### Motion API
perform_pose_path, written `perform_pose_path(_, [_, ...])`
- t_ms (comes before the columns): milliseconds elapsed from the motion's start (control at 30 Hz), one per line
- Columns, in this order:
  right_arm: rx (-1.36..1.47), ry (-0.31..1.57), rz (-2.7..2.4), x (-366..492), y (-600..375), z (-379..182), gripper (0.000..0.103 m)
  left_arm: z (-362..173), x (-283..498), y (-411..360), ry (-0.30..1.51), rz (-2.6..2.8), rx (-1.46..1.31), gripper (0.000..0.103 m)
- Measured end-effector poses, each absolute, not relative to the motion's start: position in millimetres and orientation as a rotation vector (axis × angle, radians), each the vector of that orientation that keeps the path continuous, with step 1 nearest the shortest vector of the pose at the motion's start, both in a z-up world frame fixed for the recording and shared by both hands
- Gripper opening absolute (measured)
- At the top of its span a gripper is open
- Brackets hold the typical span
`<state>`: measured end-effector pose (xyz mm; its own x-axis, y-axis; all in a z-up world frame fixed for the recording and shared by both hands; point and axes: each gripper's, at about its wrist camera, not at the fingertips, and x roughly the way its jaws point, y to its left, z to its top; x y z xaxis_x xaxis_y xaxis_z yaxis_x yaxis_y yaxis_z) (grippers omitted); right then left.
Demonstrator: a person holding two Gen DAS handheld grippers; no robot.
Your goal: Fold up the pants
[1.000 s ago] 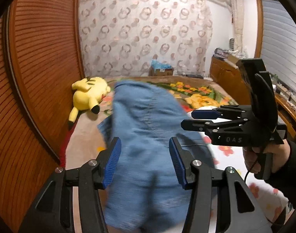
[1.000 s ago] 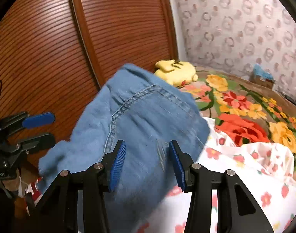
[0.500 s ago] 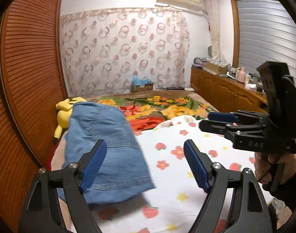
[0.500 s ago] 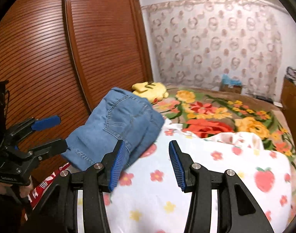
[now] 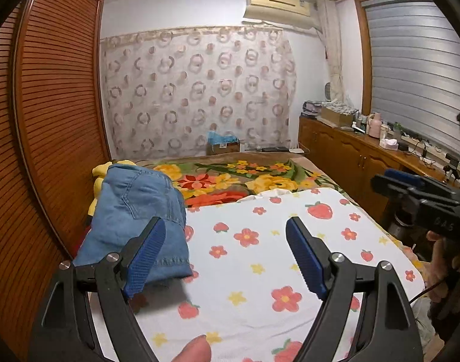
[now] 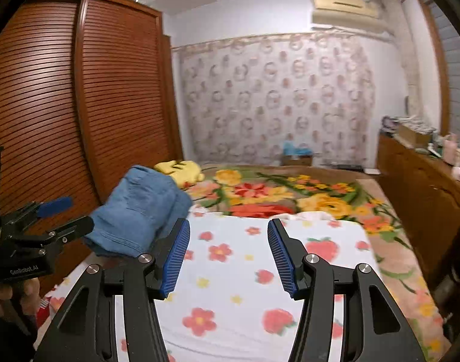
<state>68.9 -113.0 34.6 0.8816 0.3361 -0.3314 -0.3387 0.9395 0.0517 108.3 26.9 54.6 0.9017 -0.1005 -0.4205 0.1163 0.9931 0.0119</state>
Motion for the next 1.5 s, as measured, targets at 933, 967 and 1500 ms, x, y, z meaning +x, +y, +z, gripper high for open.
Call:
perform_pose_path(933, [0.002,0.331,0.258,20,-93,29,0.056,30,90,20,0.466,-0.069,0.002,0.083])
perform_pose_path(967, [0.002,0.331,0.258,21,-94,28,0.056,30,90,20,0.466,-0.067,0.002,0.083])
perform_pose_path(1500, [-0.001,0.332,0.257,18,-99,28,0.056,32,87,21,0.458,-0.062,0.0,0.083])
